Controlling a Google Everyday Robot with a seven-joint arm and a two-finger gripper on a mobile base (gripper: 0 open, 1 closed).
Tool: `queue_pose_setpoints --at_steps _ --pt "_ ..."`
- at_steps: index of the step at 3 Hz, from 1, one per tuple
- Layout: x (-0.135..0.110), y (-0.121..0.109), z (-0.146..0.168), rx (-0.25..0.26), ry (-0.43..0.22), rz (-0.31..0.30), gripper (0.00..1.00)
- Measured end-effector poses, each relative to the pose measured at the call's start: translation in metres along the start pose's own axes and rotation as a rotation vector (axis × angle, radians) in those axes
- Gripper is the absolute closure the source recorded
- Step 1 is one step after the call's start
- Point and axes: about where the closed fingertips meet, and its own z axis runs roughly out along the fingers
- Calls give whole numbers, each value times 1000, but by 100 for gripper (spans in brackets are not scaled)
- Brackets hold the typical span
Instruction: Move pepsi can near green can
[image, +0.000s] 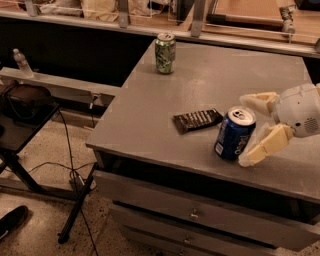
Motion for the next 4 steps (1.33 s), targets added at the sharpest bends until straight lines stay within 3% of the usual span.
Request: queue_pose_setpoints --at_steps 1,2,3,4 --pt "-2 2 2 -24 -34 -5 0" --pt "-6 6 3 -61 -113 -27 0" --pt "-8 6 4 -68 -132 -35 0" --pt "-9 7 5 -71 -131 -37 14"
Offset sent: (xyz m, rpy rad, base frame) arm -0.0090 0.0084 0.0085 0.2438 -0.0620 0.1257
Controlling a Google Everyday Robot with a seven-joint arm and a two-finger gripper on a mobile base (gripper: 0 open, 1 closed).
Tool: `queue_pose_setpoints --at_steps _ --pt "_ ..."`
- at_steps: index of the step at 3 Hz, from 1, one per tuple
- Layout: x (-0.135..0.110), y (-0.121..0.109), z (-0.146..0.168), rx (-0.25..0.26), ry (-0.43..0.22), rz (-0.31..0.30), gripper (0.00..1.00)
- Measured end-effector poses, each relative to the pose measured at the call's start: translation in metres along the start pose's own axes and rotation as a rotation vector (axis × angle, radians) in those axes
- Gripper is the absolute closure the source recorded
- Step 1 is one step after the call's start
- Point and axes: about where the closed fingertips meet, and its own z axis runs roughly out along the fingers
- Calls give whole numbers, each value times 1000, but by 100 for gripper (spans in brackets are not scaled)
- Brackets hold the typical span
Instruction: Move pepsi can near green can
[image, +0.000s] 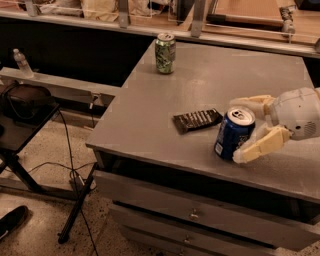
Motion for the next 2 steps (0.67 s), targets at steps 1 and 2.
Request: queue_pose_setpoints --at_steps 1,2 --pt "-1 0 2 -3 0 -2 38" --pt "-3 1 3 -6 1 -5 61"
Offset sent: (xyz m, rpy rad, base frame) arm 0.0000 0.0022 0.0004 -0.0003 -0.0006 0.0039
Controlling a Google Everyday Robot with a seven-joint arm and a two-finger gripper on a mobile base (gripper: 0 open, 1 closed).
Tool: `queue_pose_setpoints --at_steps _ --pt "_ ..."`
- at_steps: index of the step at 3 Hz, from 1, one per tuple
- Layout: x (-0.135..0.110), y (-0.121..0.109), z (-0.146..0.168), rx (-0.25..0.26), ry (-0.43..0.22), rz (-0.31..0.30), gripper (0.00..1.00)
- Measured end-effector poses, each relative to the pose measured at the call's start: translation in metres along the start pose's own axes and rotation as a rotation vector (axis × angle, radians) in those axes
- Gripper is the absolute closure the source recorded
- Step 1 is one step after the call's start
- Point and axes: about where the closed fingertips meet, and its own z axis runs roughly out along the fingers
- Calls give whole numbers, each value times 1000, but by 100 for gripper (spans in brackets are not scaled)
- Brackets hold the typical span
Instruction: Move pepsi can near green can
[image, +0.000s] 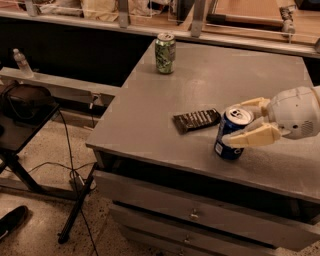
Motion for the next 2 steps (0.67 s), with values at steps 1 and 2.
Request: queue_pose_setpoints --at_steps 1,2 --pt "-5 -3 2 7 10 -11 84" --pt "-21 -22 8 15 23 -56 100"
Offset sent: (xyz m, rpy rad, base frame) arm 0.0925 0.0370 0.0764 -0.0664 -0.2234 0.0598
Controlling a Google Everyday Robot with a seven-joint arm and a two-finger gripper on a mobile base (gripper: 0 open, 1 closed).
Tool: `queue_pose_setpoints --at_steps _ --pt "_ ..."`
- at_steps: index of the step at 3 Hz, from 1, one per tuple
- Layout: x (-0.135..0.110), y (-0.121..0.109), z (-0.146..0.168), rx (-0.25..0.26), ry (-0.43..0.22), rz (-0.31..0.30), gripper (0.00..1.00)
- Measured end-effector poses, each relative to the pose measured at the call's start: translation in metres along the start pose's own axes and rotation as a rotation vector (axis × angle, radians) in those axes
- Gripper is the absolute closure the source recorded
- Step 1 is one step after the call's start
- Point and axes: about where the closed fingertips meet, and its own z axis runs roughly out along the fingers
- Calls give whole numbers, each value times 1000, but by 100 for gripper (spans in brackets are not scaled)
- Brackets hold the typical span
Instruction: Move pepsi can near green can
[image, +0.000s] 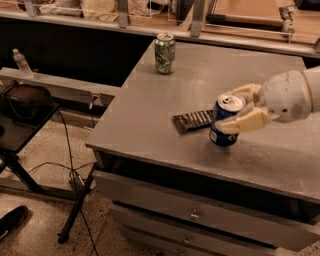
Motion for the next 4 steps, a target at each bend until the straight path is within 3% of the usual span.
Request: queue_pose_setpoints --at_steps 1,2,3,4 --pt "-51 -65 12 42 -18 -151 100" --pt "-70 -70 8 58 -33 -185 100" --pt "-69 -69 9 55 -32 -183 100" --pt "-66 -78 5 106 -29 -166 100"
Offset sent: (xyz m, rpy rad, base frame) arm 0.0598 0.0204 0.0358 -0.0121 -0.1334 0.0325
